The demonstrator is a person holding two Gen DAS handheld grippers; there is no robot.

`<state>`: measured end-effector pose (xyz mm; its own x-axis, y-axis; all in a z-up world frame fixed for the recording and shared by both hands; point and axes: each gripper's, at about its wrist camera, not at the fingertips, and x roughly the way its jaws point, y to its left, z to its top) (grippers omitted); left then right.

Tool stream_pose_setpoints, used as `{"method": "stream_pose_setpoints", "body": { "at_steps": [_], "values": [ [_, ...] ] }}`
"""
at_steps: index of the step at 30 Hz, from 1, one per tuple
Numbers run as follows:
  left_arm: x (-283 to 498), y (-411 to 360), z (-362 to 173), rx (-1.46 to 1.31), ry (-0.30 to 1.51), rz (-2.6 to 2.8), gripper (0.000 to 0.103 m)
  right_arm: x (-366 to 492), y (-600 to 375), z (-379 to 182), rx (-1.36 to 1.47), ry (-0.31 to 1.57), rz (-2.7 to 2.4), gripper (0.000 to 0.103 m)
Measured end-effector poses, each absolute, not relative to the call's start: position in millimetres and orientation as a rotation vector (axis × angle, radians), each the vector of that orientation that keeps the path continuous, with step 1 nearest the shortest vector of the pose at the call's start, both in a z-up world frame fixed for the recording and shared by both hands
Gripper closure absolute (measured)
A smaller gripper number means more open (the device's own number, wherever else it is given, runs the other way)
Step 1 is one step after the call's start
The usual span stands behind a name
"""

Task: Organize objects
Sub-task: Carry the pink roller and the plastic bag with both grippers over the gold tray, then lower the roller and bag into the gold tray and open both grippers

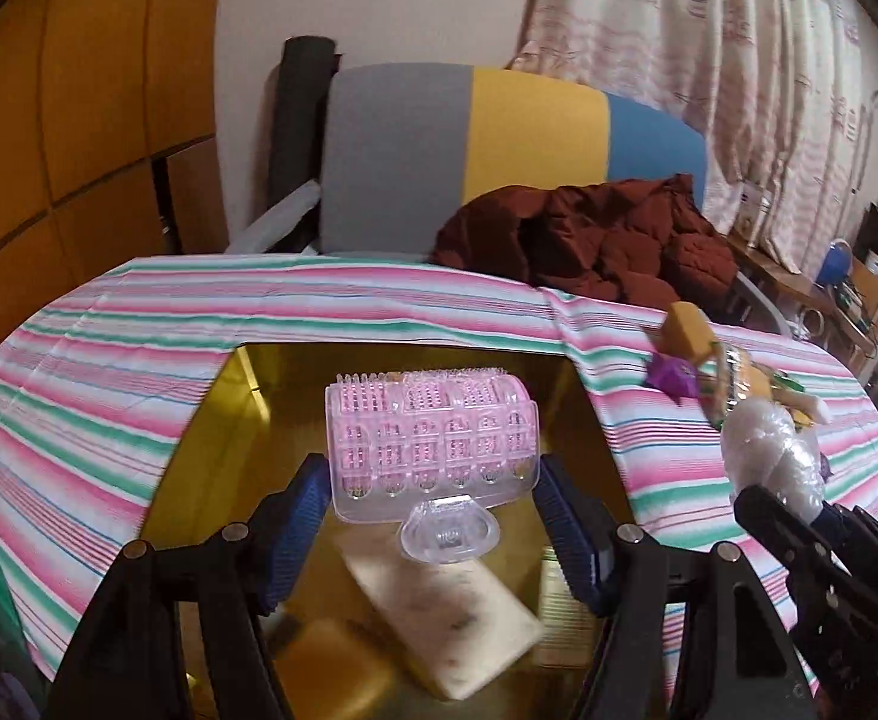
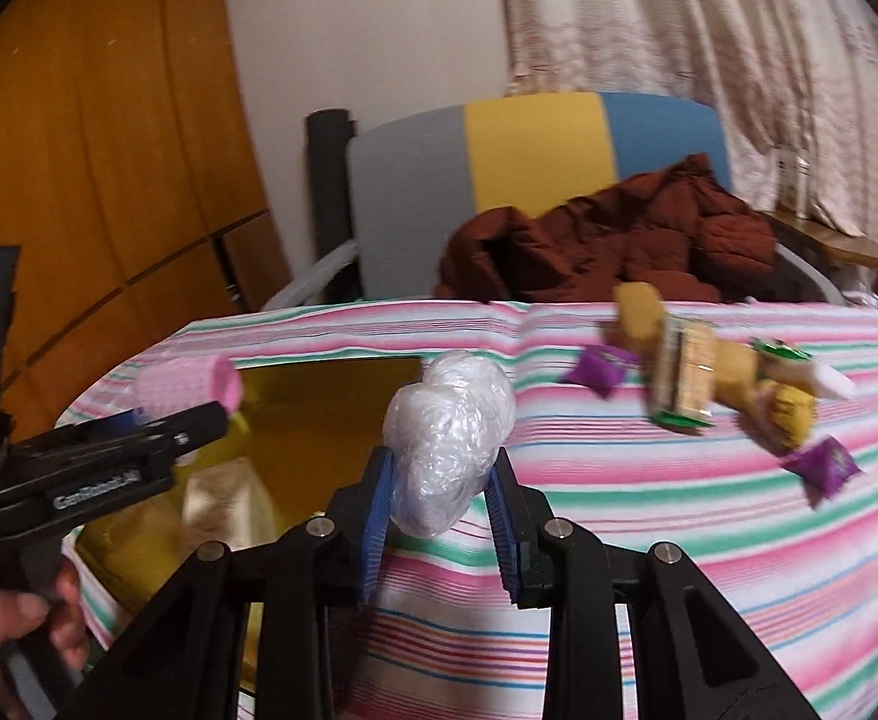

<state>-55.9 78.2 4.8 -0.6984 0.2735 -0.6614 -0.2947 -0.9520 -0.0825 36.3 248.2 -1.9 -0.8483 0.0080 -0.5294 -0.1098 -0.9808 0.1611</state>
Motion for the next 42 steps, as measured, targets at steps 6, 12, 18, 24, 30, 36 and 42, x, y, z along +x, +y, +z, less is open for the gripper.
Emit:
{"method": "stream_pose_setpoints", "body": {
  "at_steps": [6, 12, 18, 24, 30, 36, 42],
  "values": [
    [-73, 48, -5, -1.083, -0.014, 2.678, 0.033, 10, 223, -8, -0.930, 0.256, 2.984, 0.072],
    [-85, 29, -17, -1.131, -0.034, 2.701, 0.033, -17, 220, -17, -1.014, 0.276, 2.959, 0.072],
    [-94, 17, -29, -1.181, -0.065, 2.706, 0.033, -40, 215, -23, -1.053, 0.259, 2.945, 0.072],
    [-101, 11, -38, -1.218, -0.085, 2.703, 0.033, -56, 216, -36, -1.105, 0.249, 2.910, 0.072],
    [-106, 6, -43, -1.251, -0.113, 2.694, 0.033, -68, 223, -49, -1.214, 0.324, 2.883, 0.067],
    [-109, 8, -44, -1.250, -0.104, 2.696, 0.033, -39, 218, -31, -1.074, 0.347, 2.949, 0.037],
    [-118, 15, -43, -1.278, -0.054, 2.730, 0.032, -9, 222, -19, -0.988, 0.406, 2.969, 0.036]
  ]
}}
